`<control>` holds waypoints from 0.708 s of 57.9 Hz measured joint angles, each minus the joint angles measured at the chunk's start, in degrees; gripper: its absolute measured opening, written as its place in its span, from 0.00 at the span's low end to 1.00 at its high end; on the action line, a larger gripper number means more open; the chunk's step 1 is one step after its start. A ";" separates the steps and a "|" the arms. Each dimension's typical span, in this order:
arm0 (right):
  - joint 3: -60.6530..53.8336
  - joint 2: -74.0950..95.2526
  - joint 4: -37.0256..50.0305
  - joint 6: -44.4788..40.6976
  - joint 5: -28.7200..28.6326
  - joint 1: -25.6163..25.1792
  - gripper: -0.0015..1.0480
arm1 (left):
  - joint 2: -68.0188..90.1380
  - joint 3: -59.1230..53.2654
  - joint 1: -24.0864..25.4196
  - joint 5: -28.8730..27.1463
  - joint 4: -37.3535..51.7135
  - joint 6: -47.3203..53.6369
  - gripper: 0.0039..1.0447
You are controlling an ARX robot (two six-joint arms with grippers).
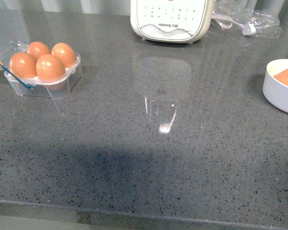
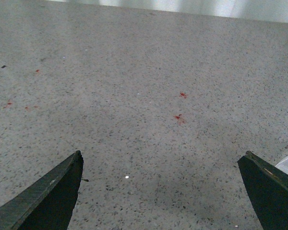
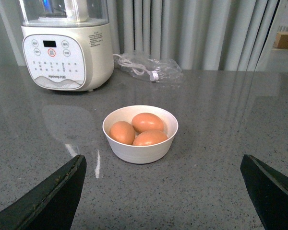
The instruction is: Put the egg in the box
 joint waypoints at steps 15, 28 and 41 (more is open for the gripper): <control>0.00 0.00 0.00 0.00 0.00 -0.02 0.93 | 2.12 0.37 -2.54 -0.66 0.17 0.15 0.94; 0.00 0.00 0.00 0.00 0.00 0.00 0.93 | -2.29 -2.67 -9.29 0.70 -0.52 -0.17 0.94; 0.00 0.00 0.00 0.00 0.00 -0.02 0.93 | -8.79 -6.34 -16.28 3.65 -5.11 1.33 0.94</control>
